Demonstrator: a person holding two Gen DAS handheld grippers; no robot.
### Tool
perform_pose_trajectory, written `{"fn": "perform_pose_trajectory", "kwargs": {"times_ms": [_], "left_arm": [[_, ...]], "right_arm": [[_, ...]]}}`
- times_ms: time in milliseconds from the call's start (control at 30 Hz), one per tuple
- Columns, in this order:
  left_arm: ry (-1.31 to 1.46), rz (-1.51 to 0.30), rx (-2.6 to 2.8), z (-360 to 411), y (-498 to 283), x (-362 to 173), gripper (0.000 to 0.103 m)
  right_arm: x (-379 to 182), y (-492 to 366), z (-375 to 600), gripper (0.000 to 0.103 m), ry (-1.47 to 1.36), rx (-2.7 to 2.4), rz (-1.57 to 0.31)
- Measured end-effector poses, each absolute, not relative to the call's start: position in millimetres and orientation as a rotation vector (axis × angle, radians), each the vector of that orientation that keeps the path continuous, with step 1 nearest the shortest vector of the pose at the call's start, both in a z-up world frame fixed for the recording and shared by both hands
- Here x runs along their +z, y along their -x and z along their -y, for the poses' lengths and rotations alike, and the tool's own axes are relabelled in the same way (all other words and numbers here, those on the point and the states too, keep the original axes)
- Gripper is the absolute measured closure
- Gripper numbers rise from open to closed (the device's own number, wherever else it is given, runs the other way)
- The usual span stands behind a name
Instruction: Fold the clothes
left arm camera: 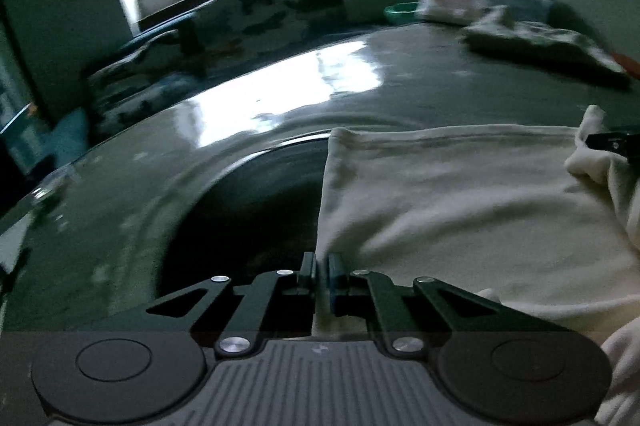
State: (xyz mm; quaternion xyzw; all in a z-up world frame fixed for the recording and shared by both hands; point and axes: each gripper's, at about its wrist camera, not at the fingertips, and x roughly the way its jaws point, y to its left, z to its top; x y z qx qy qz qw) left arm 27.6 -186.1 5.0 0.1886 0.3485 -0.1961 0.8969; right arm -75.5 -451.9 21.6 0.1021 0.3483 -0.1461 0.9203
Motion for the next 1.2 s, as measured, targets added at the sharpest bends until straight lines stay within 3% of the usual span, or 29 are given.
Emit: {"fn": "perform_pose_trajectory", "kwargs": {"times_ms": [500, 667, 767, 933, 1000, 1067, 1133, 1200], "left_arm": [[-0.293, -0.739, -0.156, 77, -57, 8, 0.096], [-0.225, -0.756, -0.183, 61, -58, 14, 0.092], [-0.212, -0.751, -0.202, 58, -53, 21, 0.088], [-0.235, -0.696, -0.312, 60, -22, 40, 0.082], [-0.264, -0.674, -0.369, 62, -5, 44, 0.081], [-0.284, -0.674, -0.424, 64, 9, 43, 0.077], [-0.305, -0.672, -0.465, 66, 21, 41, 0.07], [-0.327, -0.668, -0.49, 69, 32, 38, 0.069]], "right_arm": [[15, -24, 342, 0.052, -0.115, -0.049, -0.681], [18, -34, 322, 0.093, -0.088, 0.004, -0.691], [27, -29, 320, 0.099, -0.056, -0.001, -0.683], [44, -18, 339, 0.096, -0.067, -0.018, -0.674], [44, -15, 346, 0.088, -0.083, -0.024, -0.684], [41, -14, 351, 0.066, -0.085, -0.023, -0.694], [37, -15, 352, 0.059, -0.078, -0.043, -0.697], [30, -18, 354, 0.058, -0.095, -0.054, -0.709]]}}
